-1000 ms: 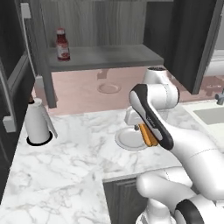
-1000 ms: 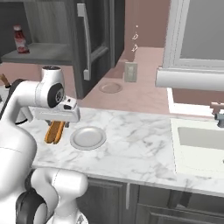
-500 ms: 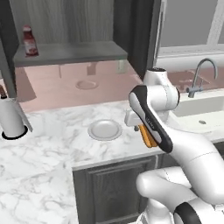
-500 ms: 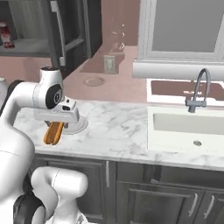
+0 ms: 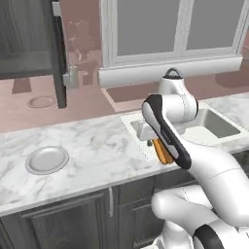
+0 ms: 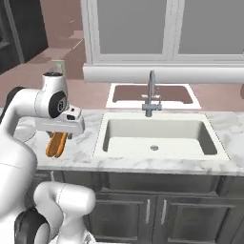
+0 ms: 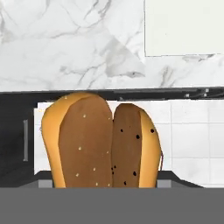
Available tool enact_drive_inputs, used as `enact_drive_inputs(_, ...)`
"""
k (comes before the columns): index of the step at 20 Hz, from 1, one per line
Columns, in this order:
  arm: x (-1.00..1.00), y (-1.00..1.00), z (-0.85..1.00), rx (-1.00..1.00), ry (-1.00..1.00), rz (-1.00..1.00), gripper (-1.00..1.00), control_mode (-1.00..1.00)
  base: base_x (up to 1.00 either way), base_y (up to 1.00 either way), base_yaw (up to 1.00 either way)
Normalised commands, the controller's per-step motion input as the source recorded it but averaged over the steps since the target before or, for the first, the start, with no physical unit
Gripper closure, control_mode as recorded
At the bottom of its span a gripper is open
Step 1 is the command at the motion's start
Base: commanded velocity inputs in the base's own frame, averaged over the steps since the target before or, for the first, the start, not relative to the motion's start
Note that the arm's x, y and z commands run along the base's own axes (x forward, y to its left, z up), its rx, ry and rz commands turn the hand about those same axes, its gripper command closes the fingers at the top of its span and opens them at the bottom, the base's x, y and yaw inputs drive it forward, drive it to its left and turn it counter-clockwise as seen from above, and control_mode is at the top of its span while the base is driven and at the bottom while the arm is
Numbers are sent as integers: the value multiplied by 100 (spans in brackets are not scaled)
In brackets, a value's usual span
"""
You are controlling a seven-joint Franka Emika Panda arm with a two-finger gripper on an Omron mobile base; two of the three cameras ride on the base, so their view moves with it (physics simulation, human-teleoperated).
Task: Move the hot dog bun to the plate on the dining table and place the condiment next to that plate. Then navigate to the fridge and take the sausage and place it on the plate as well.
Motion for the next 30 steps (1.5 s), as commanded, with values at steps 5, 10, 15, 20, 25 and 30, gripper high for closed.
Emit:
enact_drive_inputs(5, 0, 0, 0, 0, 0, 0, 100, 100, 2, -86, -77)
enact_drive_inputs(10, 0, 0, 0, 0, 0, 0, 100, 100, 0, -36, -96)
enact_drive_inputs(15, 0, 0, 0, 0, 0, 0, 100, 100, 0, -37, -95)
enact_drive_inputs(20, 0, 0, 0, 0, 0, 0, 100, 100, 0, -45, -92)
enact_drive_inputs(25, 0, 0, 0, 0, 0, 0, 100, 100, 0, -47, -87)
enact_drive_inputs(30, 0, 0, 0, 0, 0, 0, 100, 100, 22, -49, -64)
